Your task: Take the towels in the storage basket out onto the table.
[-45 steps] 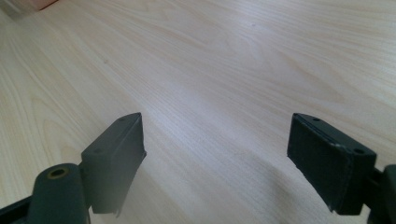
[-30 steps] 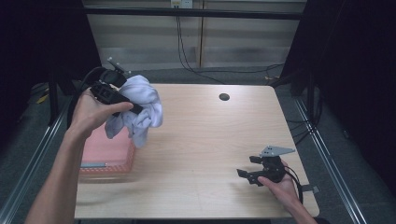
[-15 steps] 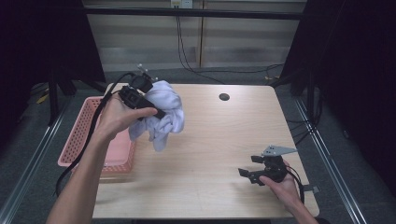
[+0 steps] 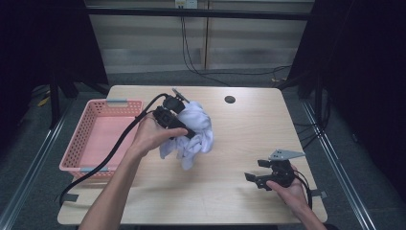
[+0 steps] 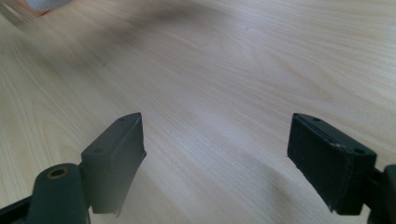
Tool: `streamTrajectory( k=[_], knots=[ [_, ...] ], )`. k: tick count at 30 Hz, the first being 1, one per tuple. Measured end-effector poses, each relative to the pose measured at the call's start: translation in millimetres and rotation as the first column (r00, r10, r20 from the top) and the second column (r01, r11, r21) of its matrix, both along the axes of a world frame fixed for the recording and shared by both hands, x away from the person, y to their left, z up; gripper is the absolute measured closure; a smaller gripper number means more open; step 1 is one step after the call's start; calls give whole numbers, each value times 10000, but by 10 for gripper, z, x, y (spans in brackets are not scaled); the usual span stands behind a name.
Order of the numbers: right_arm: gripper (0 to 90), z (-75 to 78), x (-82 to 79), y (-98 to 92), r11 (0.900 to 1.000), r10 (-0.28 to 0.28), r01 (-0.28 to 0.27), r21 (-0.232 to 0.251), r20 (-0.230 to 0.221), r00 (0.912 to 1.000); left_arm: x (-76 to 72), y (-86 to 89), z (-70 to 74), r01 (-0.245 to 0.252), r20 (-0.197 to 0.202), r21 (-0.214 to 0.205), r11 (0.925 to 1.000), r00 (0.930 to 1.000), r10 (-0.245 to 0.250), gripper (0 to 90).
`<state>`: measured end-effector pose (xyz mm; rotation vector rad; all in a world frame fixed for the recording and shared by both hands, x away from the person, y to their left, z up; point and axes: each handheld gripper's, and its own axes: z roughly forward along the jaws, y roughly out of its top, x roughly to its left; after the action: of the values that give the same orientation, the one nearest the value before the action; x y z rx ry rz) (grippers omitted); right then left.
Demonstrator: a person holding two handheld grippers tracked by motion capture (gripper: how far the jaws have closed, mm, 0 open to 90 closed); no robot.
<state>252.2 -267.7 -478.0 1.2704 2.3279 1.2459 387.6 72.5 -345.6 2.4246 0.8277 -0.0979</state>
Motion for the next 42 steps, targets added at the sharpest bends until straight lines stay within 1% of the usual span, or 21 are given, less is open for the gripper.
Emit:
streamTrajectory(
  k=[3, 4, 7, 9, 10, 13, 15, 16, 18, 21, 24, 26, 29, 31, 32, 34, 36, 38, 39, 41, 42],
  knots=[
    [182, -7, 8, 1, 10000, 46, -46, -43, -1, 10000, -54, -122, -146, 153, -235, -571, 9983, 9996, -166, 514],
    [182, -9, 12, 2, 10000, 33, -33, -47, 1, 10000, -76, -175, -191, 220, -196, -412, 9989, 9995, -228, 512],
    [182, -5, 9, 0, 10000, 12, -12, -48, 14, 10000, -113, -309, -374, 590, -434, -414, 9974, 9972, -608, 511],
    [182, -1, 3, -2, 10000, 13, -13, -3, 5, 10000, -133, -390, -520, 610, -478, -245, 9978, 9969, -622, 507],
    [182, -2, 2, -3, 10000, 1, -1, -14, 10, 10000, -134, -406, -561, 629, -612, -306, 9975, 9960, -647, 505],
    [182, -3, 3, -2, 10000, 0, 0, -17, 7, 10000, -151, -464, -700, 736, -670, -258, 9970, 9949, -752, 495],
    [182, -7, 6, -3, 10000, 26, -26, -43, 30, 10000, -157, -475, -728, 694, -663, -292, 9972, 9953, -712, 483],
    [182, -8, 6, -3, 10000, 36, -36, -33, 19, 10000, -177, -495, -788, 589, -568, -357, 9976, 9965, -609, 483],
    [182, -8, 2, -3, 10000, 44, -44, -13, -40, 10000, -198, -542, -909, 776, -500, -282, 9966, 9956, -789, 456],
    [182, -6, -2, -5, 10000, 61, -61, -38, -6, 10000, -225, -569, -1002, 611, -369, -479, 9970, 9973, -629, 403],
    [180, -6, -7, -1, 10000, 52, -52, -30, -31, 10000, -220, -588, -1035, 674, -382, -451, 9967, 9969, -691, 335],
    [170, -9, -13, 10, 10000, 41, -41, -49, -26, 10000, -203, -575, -1015, 868, -187, -426, 9953, 9960, -877, 285],
    [170, -2, -36, 28, 9999, 144, -144, -44, 27, 9999, -207, -552, -977, 701, -101, -392, 9968, 9975, -705, 226],
    [170, -1, -36, 29, 9999, 166, -166, -9, 1, 9999, -210, -542, -965, 769, -52, -406, 9962, 9970, -772, 214],
    [166, 1, -36, 28, 9999, 162, -162, -5, -3, 9999, -230, -520, -936, 749, 91, -417, 9963, 9972, -746, 211],
    [164, 7, -36, 25, 9999, 171, -171, 14, 21, 9999, -235, -460, -912, 661, 132, -836, 9943, 9978, -652, 181],
    [158, 18, -40, 27, 9999, 122, -122, 62, 28, 9999, -241, -394, -879, 497, 390, -759, 9959, 9981, -468, 214],
    [157, 30, -44, 32, 9999, 115, -116, 121, 44, 9999, -248, -353, -843, 355, 390, -664, 9972, 9987, -329, 186],
    [156, 50, -44, 39, 9997, 95, -97, 209, 112, 9999, -270, -299, -791, 361, 475, -926, 9951, 9984, -318, 163],
    [154, 103, -39, 85, 9993, 228, -236, 287, 253, 9994, -314, -222, -719, 148, 639, -1302, 9914, 9979, -66, 200],
    [155, 129, -36, 115, 9991, 316, -324, 259, 334, 9989, -340, -183, -691, 49, 756, -1312, 9913, 9971, 50, 200]
  ],
)
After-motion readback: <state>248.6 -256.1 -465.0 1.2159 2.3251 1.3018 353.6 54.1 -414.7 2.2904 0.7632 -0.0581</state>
